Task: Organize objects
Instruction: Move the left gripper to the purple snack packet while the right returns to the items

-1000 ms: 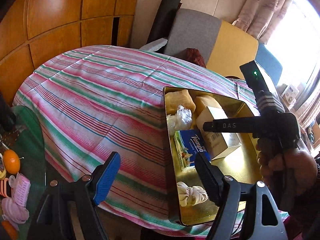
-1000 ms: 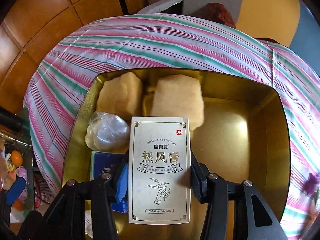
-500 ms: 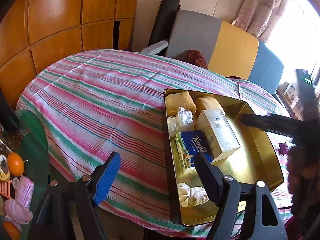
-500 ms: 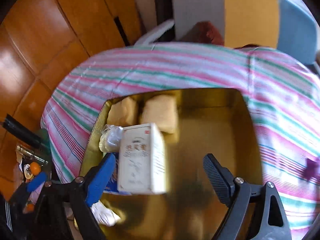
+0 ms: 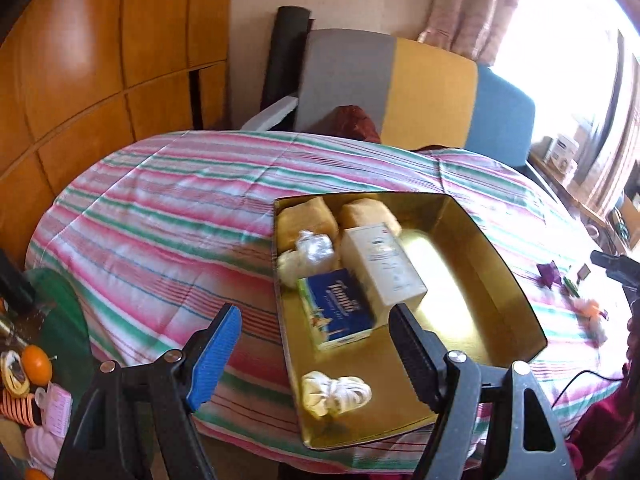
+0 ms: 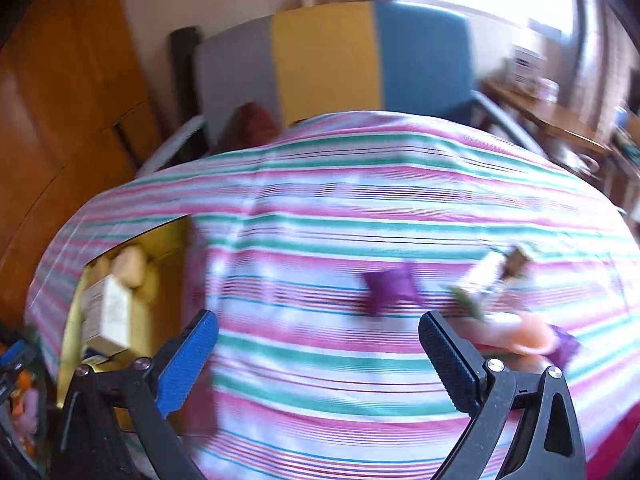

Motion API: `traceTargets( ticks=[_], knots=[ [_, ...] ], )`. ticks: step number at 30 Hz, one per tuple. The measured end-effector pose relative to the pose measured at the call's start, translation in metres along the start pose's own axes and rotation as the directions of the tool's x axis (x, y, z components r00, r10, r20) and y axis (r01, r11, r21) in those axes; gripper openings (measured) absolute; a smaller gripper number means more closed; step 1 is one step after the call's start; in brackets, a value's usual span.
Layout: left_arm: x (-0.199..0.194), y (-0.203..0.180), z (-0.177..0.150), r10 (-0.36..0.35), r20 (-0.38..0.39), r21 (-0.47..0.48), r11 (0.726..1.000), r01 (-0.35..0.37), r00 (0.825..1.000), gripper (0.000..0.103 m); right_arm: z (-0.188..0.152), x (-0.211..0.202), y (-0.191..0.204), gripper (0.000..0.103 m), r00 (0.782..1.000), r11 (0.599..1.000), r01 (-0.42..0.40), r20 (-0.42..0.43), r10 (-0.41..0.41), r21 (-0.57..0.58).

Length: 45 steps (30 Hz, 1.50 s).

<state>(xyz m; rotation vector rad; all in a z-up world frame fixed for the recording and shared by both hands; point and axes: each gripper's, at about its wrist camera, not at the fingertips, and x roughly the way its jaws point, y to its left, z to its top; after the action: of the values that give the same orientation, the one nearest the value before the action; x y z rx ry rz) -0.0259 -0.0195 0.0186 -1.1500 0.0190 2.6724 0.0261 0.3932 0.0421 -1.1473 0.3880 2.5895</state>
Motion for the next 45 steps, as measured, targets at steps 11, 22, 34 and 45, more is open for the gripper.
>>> traceTargets(
  ticks=[11,22,34,45],
  knots=[
    [-0.005,-0.063,0.014,-0.108,0.001,0.149,0.983,0.107,0.994,0.077,-0.02,-0.032,-0.179,0.103,0.962,0.922,0.227,0.073,-0.262,0.313],
    [-0.001,-0.138,0.017,-0.239,-0.052,0.28,0.929,0.244,0.97,0.077,-0.036,-0.04,-0.214,0.103,0.966,0.871,0.116,0.148,-0.21,0.478],
    [0.008,-0.229,0.016,-0.353,-0.173,0.397,0.83,0.393,0.92,0.077,-0.043,-0.045,-0.223,0.103,0.966,0.847,0.067,0.177,-0.186,0.527],
    [0.044,-0.301,0.014,-0.32,-0.272,0.476,0.775,0.416,0.907,0.077,-0.044,-0.044,-0.23,0.103,0.971,0.83,0.024,0.186,-0.153,0.558]
  ],
)
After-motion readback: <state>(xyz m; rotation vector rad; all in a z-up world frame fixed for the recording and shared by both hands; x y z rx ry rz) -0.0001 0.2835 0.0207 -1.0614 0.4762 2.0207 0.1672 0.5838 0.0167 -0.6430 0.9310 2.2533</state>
